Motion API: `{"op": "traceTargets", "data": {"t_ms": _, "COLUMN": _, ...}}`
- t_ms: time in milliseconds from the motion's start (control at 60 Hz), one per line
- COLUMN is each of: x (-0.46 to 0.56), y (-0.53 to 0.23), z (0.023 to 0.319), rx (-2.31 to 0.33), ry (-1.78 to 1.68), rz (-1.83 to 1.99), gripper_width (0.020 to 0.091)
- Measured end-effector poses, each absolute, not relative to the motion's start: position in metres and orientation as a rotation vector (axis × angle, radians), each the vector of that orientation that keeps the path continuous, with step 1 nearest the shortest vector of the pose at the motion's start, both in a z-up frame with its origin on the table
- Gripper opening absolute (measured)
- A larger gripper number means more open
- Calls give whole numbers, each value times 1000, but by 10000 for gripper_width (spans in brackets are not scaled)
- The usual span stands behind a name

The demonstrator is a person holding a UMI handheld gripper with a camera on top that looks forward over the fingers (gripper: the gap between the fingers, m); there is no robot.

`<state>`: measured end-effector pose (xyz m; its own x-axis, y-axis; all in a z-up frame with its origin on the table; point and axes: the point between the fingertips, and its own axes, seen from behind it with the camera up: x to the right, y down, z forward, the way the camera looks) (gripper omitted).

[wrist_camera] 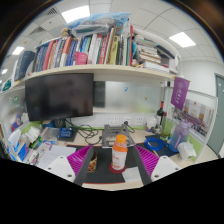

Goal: Pour water

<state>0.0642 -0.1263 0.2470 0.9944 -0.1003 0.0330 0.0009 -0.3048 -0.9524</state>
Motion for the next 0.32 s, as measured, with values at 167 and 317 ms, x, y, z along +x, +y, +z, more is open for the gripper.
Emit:
{"op": "traceTargets", "data": {"t_ms": 167, "x": 59, "y": -134, "z": 250, "rx": -1887, "ry": 87, "rz": -74, "gripper_width": 815}}
{"op": "traceTargets", "data": {"t_ms": 317, "x": 64, "y": -136, "z": 244, "rx": -1907, "ry": 83, "rz": -77, "gripper_width": 817}}
